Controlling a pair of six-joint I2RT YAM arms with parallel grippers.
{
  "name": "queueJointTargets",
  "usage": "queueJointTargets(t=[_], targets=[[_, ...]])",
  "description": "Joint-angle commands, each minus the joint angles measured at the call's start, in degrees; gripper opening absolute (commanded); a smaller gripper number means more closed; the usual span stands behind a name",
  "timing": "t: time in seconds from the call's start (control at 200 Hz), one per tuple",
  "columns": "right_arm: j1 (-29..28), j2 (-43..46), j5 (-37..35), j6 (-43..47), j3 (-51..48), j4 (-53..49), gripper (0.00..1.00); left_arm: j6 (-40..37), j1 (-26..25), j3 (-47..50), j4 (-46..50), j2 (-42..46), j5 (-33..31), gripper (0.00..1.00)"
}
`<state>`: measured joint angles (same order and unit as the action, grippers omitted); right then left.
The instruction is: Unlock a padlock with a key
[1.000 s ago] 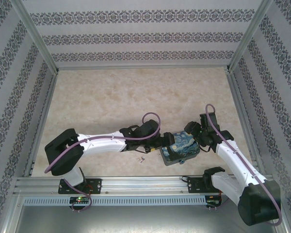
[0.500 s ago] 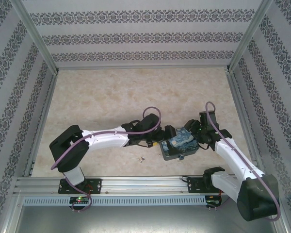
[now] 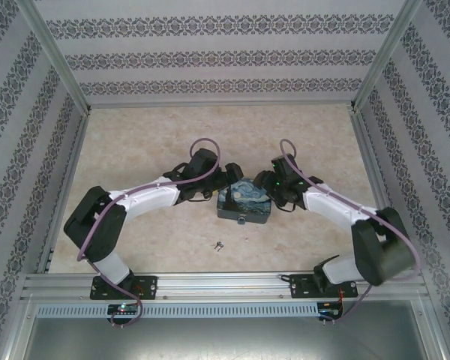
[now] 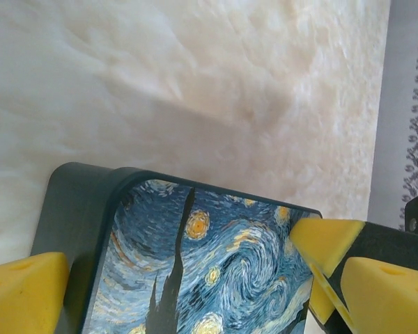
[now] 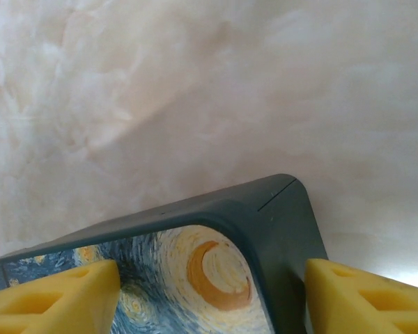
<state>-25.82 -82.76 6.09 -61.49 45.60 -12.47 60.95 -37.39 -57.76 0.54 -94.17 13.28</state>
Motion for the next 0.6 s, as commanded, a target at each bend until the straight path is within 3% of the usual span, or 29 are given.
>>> queueJointTargets(t=[0.0,0.305,0.6], targets=[[-3.2,-4.1,2.3,-1.9,5.4,4.1,0.7,-3.2,1.3,2.2,-0.4,4.6,0.9,0.99],[-7.1,-9.9,2.1,-2.9,10.2,5.1,0.73,-3.7,4.3,9.7,0.7,10.2,-0.9,0.99],[-9.0,-8.9,0.8,-3.7,9.0,4.8,0.86,-6.1,6.7,10.7,1.6,10.4,-1.6,0.99]])
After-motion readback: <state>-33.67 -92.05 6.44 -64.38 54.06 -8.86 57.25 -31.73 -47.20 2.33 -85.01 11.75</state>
